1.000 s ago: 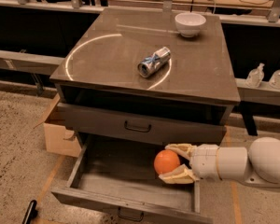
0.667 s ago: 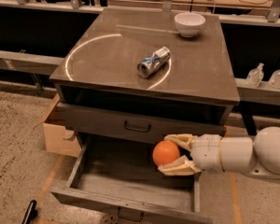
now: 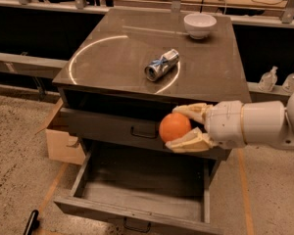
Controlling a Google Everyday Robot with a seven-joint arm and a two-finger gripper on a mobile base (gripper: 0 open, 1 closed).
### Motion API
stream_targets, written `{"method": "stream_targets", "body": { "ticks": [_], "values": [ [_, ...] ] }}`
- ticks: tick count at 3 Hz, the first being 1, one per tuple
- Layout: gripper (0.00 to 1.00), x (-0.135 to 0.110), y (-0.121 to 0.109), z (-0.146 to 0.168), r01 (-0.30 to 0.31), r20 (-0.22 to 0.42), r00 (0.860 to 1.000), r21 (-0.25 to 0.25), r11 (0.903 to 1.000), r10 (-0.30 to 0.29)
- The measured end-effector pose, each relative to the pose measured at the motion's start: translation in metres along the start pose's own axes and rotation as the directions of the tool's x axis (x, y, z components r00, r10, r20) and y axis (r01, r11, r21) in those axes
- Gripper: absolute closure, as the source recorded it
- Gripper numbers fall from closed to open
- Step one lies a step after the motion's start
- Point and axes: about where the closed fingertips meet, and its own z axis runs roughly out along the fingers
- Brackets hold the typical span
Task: Pick orange from middle drawer and place on counter
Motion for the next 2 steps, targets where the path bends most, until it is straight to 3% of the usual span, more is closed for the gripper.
{"method": "stream_targets", "body": {
  "ticks": [1,2],
  "values": [
    [1.0,-0.031,-0.032,-0.011,0.058,-0.012,0.998,0.024,0.998,-0.057],
    [1.0,-0.055,-0.072,-0.017,0.122,-0.059,0.991,0.093,0.9881,-0.117]
  ]
}}
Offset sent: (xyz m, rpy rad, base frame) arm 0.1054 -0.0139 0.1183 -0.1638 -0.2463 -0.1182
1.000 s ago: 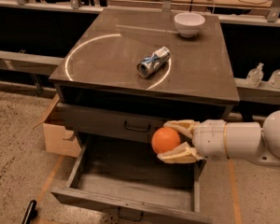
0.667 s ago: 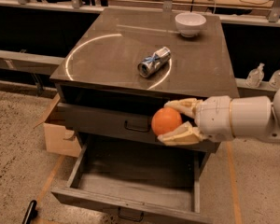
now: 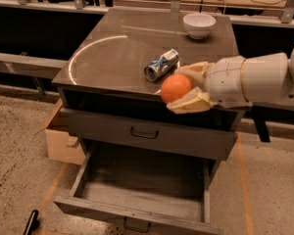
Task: Pick orange from middle drawer and place on counter
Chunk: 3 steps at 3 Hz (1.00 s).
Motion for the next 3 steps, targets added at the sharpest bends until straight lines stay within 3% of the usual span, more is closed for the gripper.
{"method": "stream_targets", "body": {
  "ticks": [1,3],
  "values": [
    [1.0,-0.002,-0.04,0.009,0.054,-0.032,0.998,0.072,0.996,-0.051],
    [1.0,0.038,-0.091,0.037,0.088,-0.078,0.994,0.18,0.9796,-0.075]
  ]
}}
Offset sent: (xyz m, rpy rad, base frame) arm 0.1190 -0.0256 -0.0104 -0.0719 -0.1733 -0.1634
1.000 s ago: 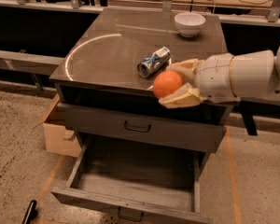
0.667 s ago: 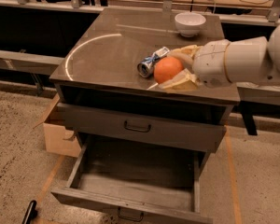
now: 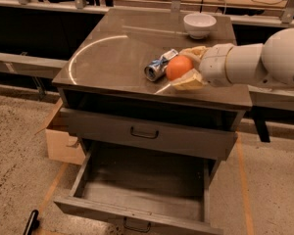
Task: Pick orange from middle drawer and place on counter
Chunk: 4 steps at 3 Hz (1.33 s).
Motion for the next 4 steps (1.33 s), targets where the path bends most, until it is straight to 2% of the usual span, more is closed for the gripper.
{"method": "stream_targets", "body": {
  "ticks": [1,2,3,4],
  "values": [
    [0.82,0.016,-0.014,0.014,-0.012,-0.026,1.0,0.051,0.9986,0.014],
    [0.59,0.031,-0.021,0.023,-0.082,-0.041,0.995,0.108,0.9908,0.086],
    [0.35,0.046,-0.024,0.031,-0.153,-0.064,0.984,0.152,0.9765,0.164],
    [0.12,0.052,-0.024,0.038,-0.193,-0.065,0.976,0.175,0.9653,0.207]
  ]
}}
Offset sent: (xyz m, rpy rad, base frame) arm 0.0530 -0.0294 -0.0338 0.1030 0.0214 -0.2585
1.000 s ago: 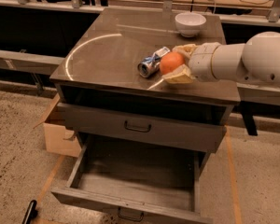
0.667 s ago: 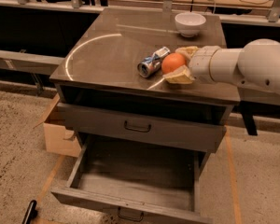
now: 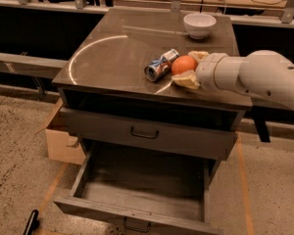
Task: Pick orange from middle drawer and place on counter
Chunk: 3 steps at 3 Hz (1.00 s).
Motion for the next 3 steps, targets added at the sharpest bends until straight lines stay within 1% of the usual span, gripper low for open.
{"method": "stream_targets", "body": {
  "ticks": [1,2,3],
  "values": [
    [0.0,0.001,-0.002,-0.002,-0.021,0.003,1.0,0.029,0.9994,0.021],
    [0.0,-0.002,-0.004,-0.015,-0.03,0.008,1.0,0.06,0.9978,0.029],
    [0.0,-0.003,-0.009,-0.044,-0.036,-0.001,0.999,0.109,0.9934,0.037]
  ]
}}
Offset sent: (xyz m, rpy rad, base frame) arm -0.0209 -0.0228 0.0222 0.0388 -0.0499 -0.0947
